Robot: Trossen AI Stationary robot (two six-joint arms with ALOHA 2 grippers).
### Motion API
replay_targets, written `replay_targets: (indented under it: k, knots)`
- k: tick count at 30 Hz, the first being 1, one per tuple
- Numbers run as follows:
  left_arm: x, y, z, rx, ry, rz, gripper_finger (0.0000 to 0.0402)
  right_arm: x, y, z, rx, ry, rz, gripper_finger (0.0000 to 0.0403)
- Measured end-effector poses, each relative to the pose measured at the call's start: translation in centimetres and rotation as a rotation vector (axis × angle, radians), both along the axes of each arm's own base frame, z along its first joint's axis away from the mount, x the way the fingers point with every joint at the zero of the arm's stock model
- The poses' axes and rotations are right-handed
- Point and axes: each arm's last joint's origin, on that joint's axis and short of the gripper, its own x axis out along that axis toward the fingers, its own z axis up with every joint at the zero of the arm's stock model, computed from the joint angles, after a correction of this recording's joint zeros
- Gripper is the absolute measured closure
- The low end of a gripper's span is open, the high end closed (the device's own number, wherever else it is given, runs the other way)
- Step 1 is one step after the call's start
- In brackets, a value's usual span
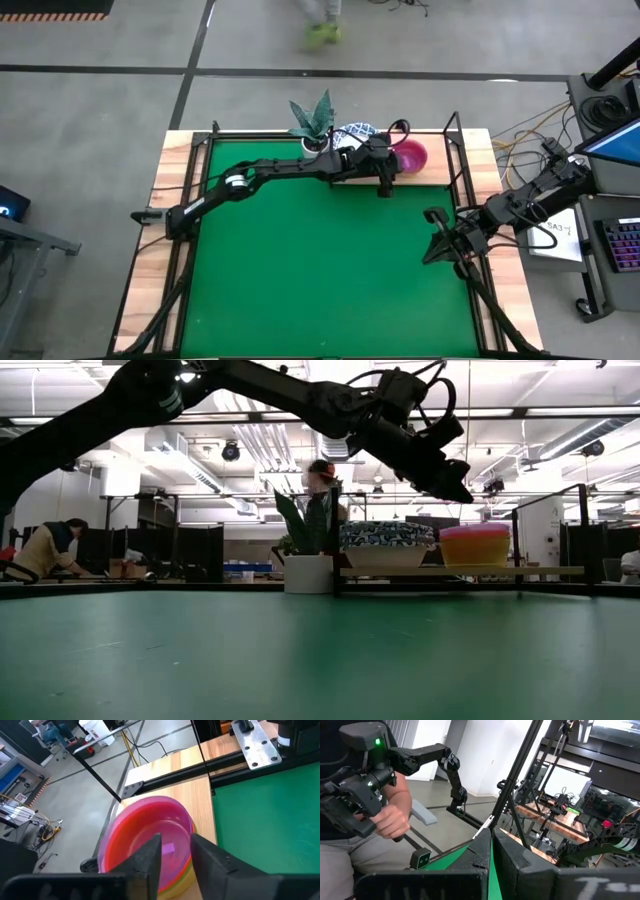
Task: Place and stack bowls onto a shelf
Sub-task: Stack the purple bowl on top of the orange bowl, then return to Home Position
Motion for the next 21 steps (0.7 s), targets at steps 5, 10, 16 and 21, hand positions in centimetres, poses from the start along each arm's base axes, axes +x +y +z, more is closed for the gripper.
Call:
replay_targets:
  k: [5, 10, 16, 21]
  knots:
    - [0.0, 0.0, 0.1, 0.000, 0.002, 0.001, 0.0279, 0.0, 0.0, 0.0, -0.001, 0.003, 0.000, 0.0394]
    - [-0.5, -0.6, 1.9, -0.019, 0.085, 0.005, 0.0256, 0.1, 0.0, -0.3, -0.014, 0.030, -0.001, 0.0394]
    - [-3.1, -2.6, 4.3, -0.084, 0.247, 0.006, 0.0253, 0.1, 0.0, -0.3, -0.010, 0.035, -0.011, 0.0394]
    - [-5.8, -4.2, 6.0, -0.154, 0.406, 0.022, 0.0253, 0.2, 0.0, -0.4, -0.011, 0.043, -0.028, 0.0394]
